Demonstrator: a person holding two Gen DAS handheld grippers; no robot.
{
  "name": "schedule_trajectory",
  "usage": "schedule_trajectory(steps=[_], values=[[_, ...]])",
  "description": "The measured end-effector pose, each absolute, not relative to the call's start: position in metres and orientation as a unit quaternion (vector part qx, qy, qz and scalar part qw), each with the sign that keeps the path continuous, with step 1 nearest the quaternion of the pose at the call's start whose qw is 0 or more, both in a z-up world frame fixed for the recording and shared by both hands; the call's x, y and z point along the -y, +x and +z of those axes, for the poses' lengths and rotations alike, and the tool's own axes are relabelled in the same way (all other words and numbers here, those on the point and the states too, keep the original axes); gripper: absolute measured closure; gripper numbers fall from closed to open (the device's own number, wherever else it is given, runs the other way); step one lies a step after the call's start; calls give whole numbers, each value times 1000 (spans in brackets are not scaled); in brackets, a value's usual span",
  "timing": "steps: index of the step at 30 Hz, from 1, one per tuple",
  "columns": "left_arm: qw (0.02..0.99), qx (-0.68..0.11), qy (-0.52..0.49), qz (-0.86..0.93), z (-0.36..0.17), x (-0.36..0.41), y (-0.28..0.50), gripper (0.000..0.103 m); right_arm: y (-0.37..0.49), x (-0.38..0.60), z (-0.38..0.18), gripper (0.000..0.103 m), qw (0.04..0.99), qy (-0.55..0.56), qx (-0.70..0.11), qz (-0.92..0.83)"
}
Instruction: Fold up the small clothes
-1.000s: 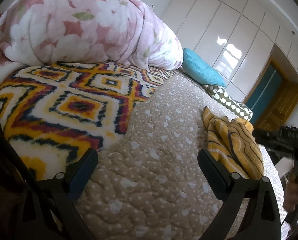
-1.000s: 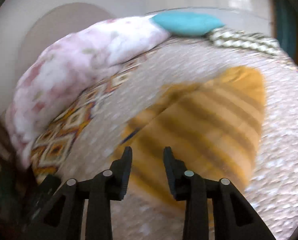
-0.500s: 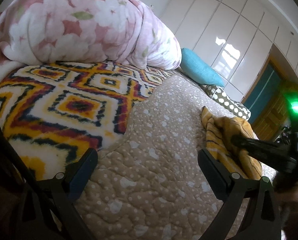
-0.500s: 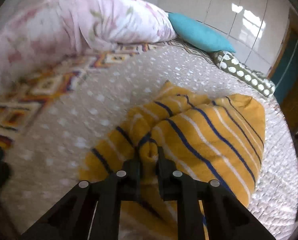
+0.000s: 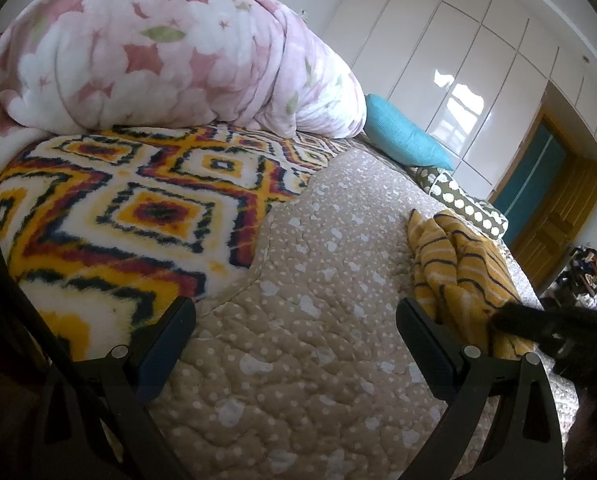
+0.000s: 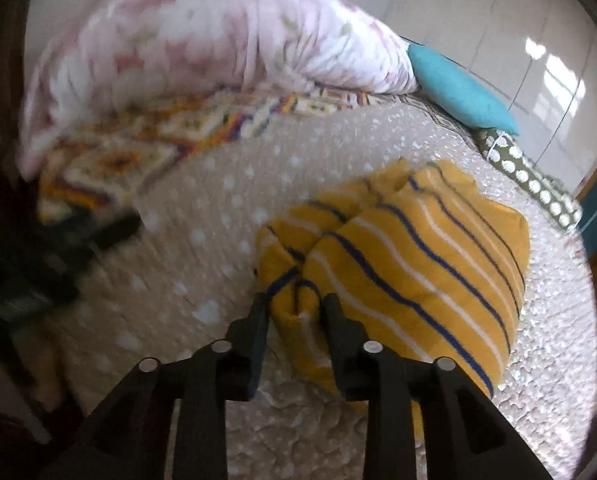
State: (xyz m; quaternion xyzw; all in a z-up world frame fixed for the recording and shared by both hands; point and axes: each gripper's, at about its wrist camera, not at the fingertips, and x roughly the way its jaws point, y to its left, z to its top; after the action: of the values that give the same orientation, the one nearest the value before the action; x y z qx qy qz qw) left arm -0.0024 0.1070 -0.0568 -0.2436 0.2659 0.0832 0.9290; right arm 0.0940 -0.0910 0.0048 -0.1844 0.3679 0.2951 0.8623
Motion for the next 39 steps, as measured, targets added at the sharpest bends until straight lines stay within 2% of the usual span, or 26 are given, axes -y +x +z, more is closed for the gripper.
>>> schedule_trajectory(steps=[4,7,8,9,11,15,20,22,24,26,28,31,36,39], values=[[928,-264,-251,78,-57,-109,-3,3,126,103,37,62,897,-133,-342,247],[928,-265,-250,77,-57,-109,-4,3,171,100,31,62,906,-102,-364,191],[928,-265,-250,77,-57,-109,-4,3,183,94,23,65,902,-94,-382,181],[928,-265,-250,77,-57,-109,-4,3,194,90,15,75,898,-90,-395,173],[928,-265,-251,76,-57,-109,-3,3,217,79,-8,82,882,-75,-434,165],[928,-265,-249,78,-57,-108,-4,3,234,70,-28,79,858,-17,-469,207],[927,-274,-245,79,-55,-107,-3,3,212,114,6,78,850,77,-449,266],[922,-284,-256,64,-49,-106,-2,3,189,148,23,75,867,92,-423,246],[915,-292,-279,15,-39,-104,3,3,170,179,30,64,881,91,-409,218],[912,-295,-286,-21,-30,-99,11,3,151,211,29,62,892,83,-403,188],[912,-306,-266,-57,-19,-86,29,3,143,231,25,61,896,77,-403,171],[906,-329,-244,-106,-11,-65,65,3,137,262,10,51,892,100,-408,164],[894,-370,-216,-134,-9,-35,127,3,147,288,-13,38,875,184,-409,181],[894,-386,-183,-137,-13,-22,152,3,168,286,-34,34,852,231,-421,207]])
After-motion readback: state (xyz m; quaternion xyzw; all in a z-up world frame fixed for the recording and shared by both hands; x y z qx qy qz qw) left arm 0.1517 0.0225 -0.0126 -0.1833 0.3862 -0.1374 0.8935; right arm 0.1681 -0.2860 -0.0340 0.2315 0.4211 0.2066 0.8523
